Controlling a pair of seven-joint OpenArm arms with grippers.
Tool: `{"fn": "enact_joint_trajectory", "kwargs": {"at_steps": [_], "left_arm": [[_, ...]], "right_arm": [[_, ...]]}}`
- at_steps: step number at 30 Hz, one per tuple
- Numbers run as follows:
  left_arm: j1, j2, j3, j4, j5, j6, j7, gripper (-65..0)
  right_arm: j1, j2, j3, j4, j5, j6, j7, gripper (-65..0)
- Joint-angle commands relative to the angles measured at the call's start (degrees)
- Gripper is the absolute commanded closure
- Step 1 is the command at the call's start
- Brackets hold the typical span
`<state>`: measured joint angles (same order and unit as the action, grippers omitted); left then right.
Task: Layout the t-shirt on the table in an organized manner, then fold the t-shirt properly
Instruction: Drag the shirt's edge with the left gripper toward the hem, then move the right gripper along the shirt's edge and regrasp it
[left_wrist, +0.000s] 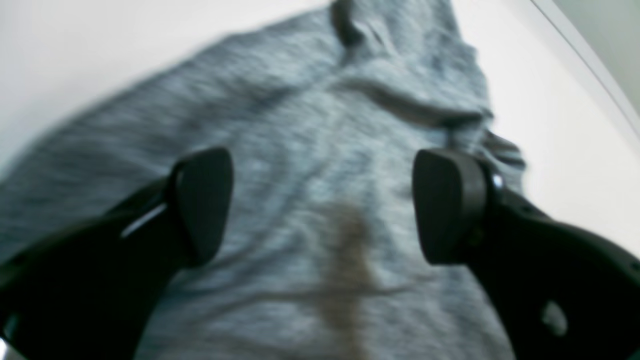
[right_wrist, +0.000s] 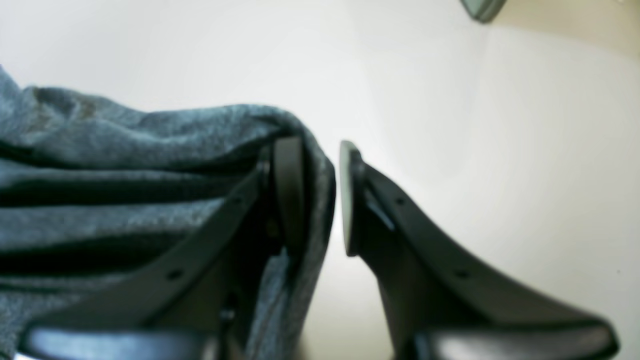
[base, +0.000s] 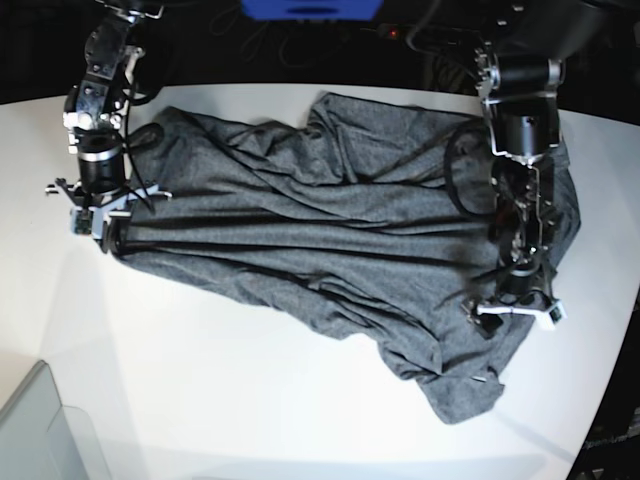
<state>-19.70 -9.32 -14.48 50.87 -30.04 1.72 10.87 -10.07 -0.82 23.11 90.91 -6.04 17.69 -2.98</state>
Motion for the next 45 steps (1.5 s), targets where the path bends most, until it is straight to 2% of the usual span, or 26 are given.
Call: {"fn": "enact_joint_trajectory", "kwargs": {"at_steps": [1,11,13,16,18,20,22,24,30,35,39,45], "left_arm": [[-1.35,-0.83,-0.16,0.34,-0.16,-0.35,-1.42,-54.1],[3.84,-3.91,-0.25,-3.00,-0.07,-0.35,-1.51,-54.1],[4.63,-4.08,-0.25,-3.00,-0.07,-0.35,-1.51,-54.1],[6.82,-4.26,-0.51,-2.56,-0.16,-0.35,-1.51,-54.1],[8.14,-4.00,-3.32,-2.39,-0.16,-0.53,-1.51,-54.1],[8.85,-3.82,-6.14,-2.39,-0.16,-0.62,-1.42,-54.1],[9.55,-3.82,-7.72,-2.21,-0.16,-0.70,-1.34,-54.1],[9.90,-3.82,-8.68,-2.21,-0.16,-0.70,-1.07,-54.1],[10.52,-4.17,-8.68,-2.21,-0.16,-0.70,-1.16,-54.1],[10.43,-3.91,-8.68,-2.21,-0.16,-0.70,-1.07,-54.1],[10.43,-3.91,-8.68,-2.21,-0.16,-0.70,-1.07,-54.1],[10.61,-4.08,-8.68,-2.21,-0.16,-0.62,-0.98,-54.1]], "right_arm": [[0.61,-0.02,0.14,1.17,0.37,-0.42,1.53,-13.3],[0.00,-0.37,0.23,0.73,0.37,-0.51,1.27,-14.6],[-0.26,-0.46,1.11,0.73,0.37,-0.51,1.18,-19.8],[-0.70,-2.21,3.04,1.00,0.46,-0.51,1.18,-32.9],[-0.62,-2.74,4.01,1.26,0.46,-0.33,1.18,-40.4],[-0.44,-2.83,3.92,1.26,0.46,-0.33,1.53,-43.5],[-0.18,-2.83,3.13,1.26,0.46,-0.24,1.62,-43.5],[0.35,-2.39,-0.21,1.26,0.29,-0.24,1.62,-43.5],[2.28,1.74,-10.94,0.82,0.02,-0.42,1.36,-43.5],[4.66,1.57,-12.26,0.56,0.02,-0.51,1.36,-43.9],[7.38,2.53,-18.50,-3.57,0.02,-0.33,1.36,-44.0],[12.48,8.78,-33.62,-12.36,0.02,-0.24,1.36,-44.0]]}}
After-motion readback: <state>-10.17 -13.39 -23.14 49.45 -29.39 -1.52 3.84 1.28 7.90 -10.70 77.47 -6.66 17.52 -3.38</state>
